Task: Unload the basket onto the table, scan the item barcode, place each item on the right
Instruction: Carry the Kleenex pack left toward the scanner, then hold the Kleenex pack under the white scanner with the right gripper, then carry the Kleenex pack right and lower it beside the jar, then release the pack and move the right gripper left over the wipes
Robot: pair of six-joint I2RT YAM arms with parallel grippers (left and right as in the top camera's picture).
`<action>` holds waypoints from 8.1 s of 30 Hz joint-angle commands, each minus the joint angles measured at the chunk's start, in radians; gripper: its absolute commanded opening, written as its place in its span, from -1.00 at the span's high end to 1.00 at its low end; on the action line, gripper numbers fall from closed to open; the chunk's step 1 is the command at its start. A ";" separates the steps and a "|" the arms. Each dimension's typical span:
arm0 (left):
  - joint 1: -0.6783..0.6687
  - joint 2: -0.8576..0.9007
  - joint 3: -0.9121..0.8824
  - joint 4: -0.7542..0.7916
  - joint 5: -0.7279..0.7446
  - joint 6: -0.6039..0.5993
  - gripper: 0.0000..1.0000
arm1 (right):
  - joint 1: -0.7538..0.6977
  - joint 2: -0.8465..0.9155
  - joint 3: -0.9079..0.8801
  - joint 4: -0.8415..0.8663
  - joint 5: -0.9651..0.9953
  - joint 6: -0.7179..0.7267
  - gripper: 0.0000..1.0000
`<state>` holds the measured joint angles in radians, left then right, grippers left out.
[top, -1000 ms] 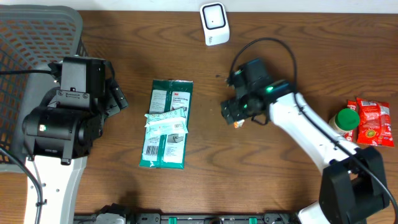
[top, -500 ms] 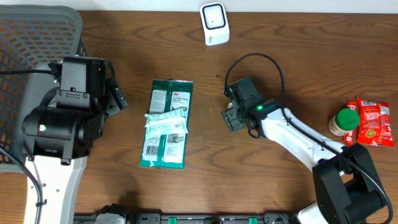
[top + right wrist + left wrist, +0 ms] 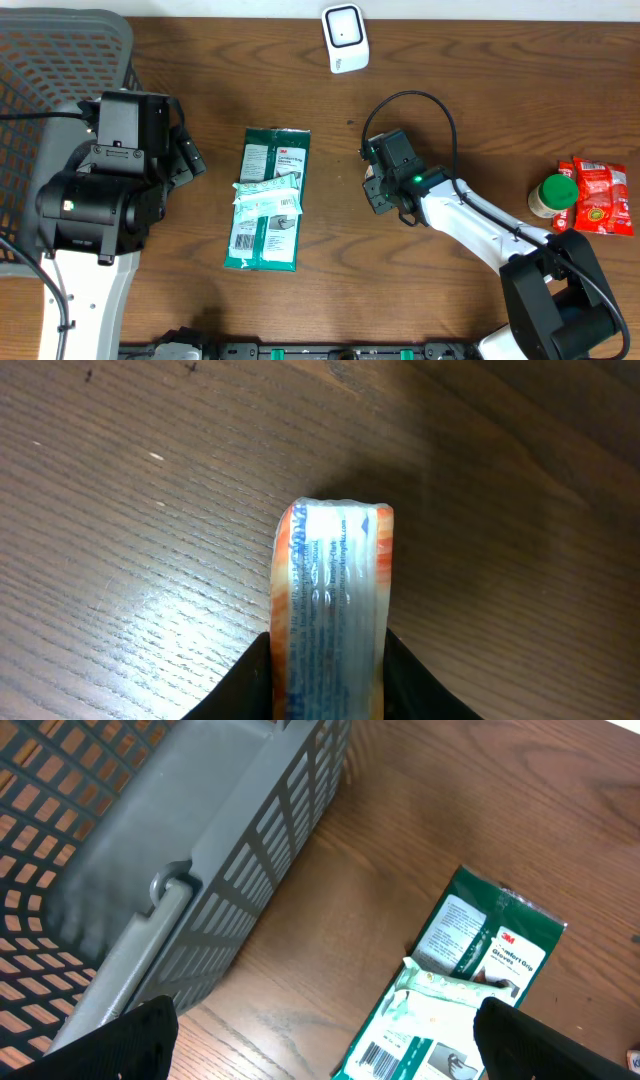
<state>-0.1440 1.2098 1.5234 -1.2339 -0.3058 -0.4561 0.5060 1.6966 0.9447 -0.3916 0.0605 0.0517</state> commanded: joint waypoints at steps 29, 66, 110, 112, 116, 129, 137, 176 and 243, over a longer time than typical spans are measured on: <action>0.005 -0.002 0.006 -0.004 -0.018 -0.002 -0.89 | 0.013 -0.040 1.164 -0.880 0.010 0.136 0.98; 0.005 -0.002 0.006 -0.004 -0.018 -0.002 -0.89 | -0.088 0.957 1.804 -0.427 0.212 0.022 0.98; 0.005 -0.002 0.006 -0.004 -0.018 -0.002 -0.89 | -0.291 0.384 1.804 -1.176 -0.021 0.074 0.98; 0.005 -0.002 0.006 -0.004 -0.018 -0.002 -0.89 | -0.321 0.357 1.804 -1.241 -0.021 0.074 0.98; 0.005 -0.002 0.006 -0.004 -0.018 -0.002 -0.89 | -0.381 0.332 1.798 -1.307 -0.033 0.074 0.98; 0.005 -0.002 0.006 -0.004 -0.018 -0.002 -0.89 | -0.495 0.188 1.426 -1.307 0.080 0.162 0.97; 0.005 -0.002 0.006 -0.004 -0.018 -0.002 -0.89 | -0.550 0.155 1.066 -1.229 0.405 0.323 0.98; 0.005 -0.002 0.006 -0.004 -0.018 -0.002 -0.89 | -0.630 0.156 0.202 -0.193 0.633 0.294 0.96; 0.005 -0.002 0.006 -0.004 -0.018 -0.002 -0.89 | -0.295 0.040 0.649 -0.837 -0.522 -0.053 -0.33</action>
<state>-0.1440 1.2098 1.5234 -1.2339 -0.3058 -0.4561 0.1455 1.7523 1.5814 -1.2343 -0.4381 -0.0444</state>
